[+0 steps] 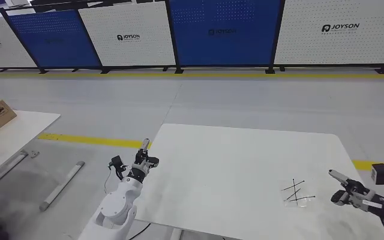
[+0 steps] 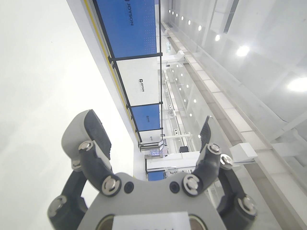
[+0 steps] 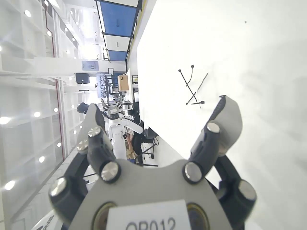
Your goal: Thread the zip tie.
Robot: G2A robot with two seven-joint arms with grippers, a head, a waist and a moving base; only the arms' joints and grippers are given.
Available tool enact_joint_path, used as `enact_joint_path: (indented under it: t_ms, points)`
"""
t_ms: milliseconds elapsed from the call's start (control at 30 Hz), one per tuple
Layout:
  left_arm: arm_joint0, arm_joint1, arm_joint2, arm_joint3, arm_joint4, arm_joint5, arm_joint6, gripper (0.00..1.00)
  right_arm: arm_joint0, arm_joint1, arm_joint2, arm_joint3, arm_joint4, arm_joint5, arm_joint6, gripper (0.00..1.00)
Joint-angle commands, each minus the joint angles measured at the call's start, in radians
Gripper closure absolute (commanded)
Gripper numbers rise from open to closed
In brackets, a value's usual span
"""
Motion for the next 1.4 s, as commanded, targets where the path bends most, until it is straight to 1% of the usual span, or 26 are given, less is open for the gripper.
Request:
enact_joint_path:
  t_ms: [0, 200, 233, 267, 333, 367, 433, 467, 533, 567, 600, 633, 667, 1367]
  points:
    - [0.0, 0.0, 0.0, 0.0, 0.0, 0.0, 0.0, 0.0, 0.0, 0.0, 0.0, 0.0, 0.0, 0.0, 0.0, 0.0]
    - [0.0, 0.0, 0.0, 0.0, 0.0, 0.0, 0.0, 0.0, 0.0, 0.0, 0.0, 0.0, 0.0, 0.0, 0.0, 0.0]
    - [0.0, 0.0, 0.0, 0.0, 0.0, 0.0, 0.0, 0.0, -0.002, 0.001, -0.002, -0.008, 0.011, -0.033, 0.028, 0.0]
    - [0.0, 0.0, 0.0, 0.0, 0.0, 0.0, 0.0, 0.0, -0.005, 0.005, 0.006, 0.006, 0.024, -0.068, 0.069, 0.0]
    - [0.0, 0.0, 0.0, 0.0, 0.0, 0.0, 0.0, 0.0, 0.002, 0.013, 0.016, 0.032, 0.014, -0.106, 0.113, 0.0]
    - [0.0, 0.0, 0.0, 0.0, 0.0, 0.0, 0.0, 0.0, 0.008, 0.017, 0.008, 0.044, -0.011, -0.122, 0.132, 0.0]
    - [0.0, 0.0, 0.0, 0.0, 0.0, 0.0, 0.0, 0.0, 0.028, 0.022, -0.007, 0.068, -0.046, -0.119, 0.136, 0.0]
    - [0.0, 0.0, 0.0, 0.0, 0.0, 0.0, 0.0, 0.0, 0.039, 0.025, -0.029, 0.076, -0.079, -0.124, 0.145, 0.0]
    - [0.0, 0.0, 0.0, 0.0, 0.0, 0.0, 0.0, 0.0, 0.061, 0.028, -0.057, 0.095, -0.112, -0.136, 0.16, 0.0]
    - [0.0, 0.0, 0.0, 0.0, 0.0, 0.0, 0.0, 0.0, 0.072, 0.032, -0.089, 0.097, -0.151, -0.157, 0.192, 0.0]
    - [0.0, 0.0, 0.0, 0.0, 0.0, 0.0, 0.0, 0.0, 0.095, 0.036, -0.114, 0.124, -0.172, -0.157, 0.188, 0.0]
    - [0.0, 0.0, 0.0, 0.0, 0.0, 0.0, 0.0, 0.0, 0.113, 0.037, -0.115, 0.147, -0.161, -0.145, 0.181, 0.0]
    - [0.0, 0.0, 0.0, 0.0, 0.0, 0.0, 0.0, 0.0, 0.117, 0.037, -0.118, 0.15, -0.158, -0.148, 0.185, 0.0]
    - [0.0, 0.0, 0.0, 0.0, 0.0, 0.0, 0.0, 0.0, 0.117, 0.037, -0.118, 0.15, -0.158, -0.148, 0.185, 0.0]
